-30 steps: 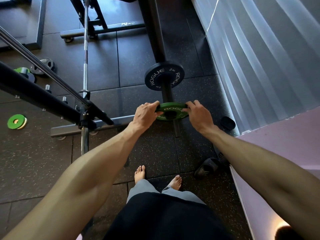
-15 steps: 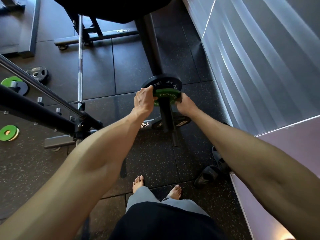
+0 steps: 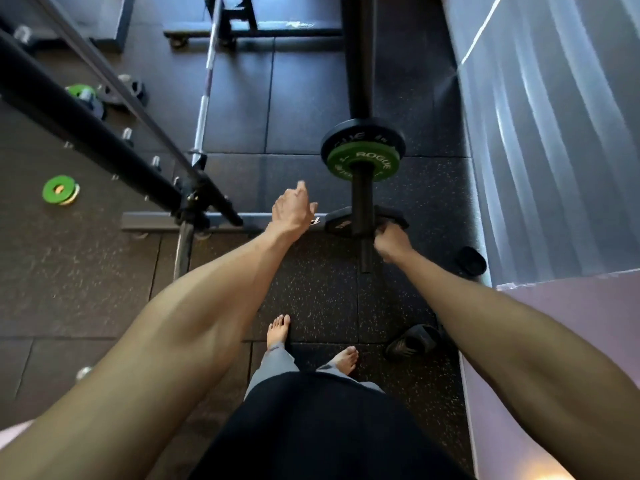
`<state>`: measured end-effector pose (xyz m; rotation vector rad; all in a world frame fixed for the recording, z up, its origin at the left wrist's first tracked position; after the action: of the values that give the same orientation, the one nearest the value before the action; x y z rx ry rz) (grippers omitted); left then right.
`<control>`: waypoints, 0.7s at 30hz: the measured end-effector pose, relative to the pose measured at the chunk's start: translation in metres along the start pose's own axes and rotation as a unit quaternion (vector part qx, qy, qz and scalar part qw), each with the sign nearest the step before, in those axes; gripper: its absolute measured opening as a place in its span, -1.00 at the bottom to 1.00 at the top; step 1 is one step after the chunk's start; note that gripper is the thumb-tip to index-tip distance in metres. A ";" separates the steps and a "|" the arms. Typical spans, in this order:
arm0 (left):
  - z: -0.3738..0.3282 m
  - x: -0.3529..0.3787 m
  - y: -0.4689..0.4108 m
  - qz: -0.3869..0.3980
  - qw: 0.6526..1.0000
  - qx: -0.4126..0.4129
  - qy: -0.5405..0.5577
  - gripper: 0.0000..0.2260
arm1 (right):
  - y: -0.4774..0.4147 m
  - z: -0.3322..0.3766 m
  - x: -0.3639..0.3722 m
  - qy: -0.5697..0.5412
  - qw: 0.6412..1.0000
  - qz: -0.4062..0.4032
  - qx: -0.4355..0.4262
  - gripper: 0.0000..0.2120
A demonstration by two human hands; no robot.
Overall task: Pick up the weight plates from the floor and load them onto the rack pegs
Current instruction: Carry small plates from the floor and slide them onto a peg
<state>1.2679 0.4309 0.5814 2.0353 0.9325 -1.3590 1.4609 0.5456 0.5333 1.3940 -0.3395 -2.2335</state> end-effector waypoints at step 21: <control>0.419 -0.064 0.251 0.094 0.918 -0.368 0.114 -0.79 | 0.304 0.222 0.315 0.257 0.840 0.263 -0.399 -0.69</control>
<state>1.2047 -0.0508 0.4986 1.6382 1.1003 -0.5372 1.2295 0.1130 0.5261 1.1556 0.3394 -1.2280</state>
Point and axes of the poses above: each hand's wrist, its own y-axis away from the middle knuckle, its own x-axis out of the palm, z = x × y, the point moved 4 cm from there along -y, towards the middle knuckle, and after that the axes turned 15 degrees about -z, right-handed, at the moved point
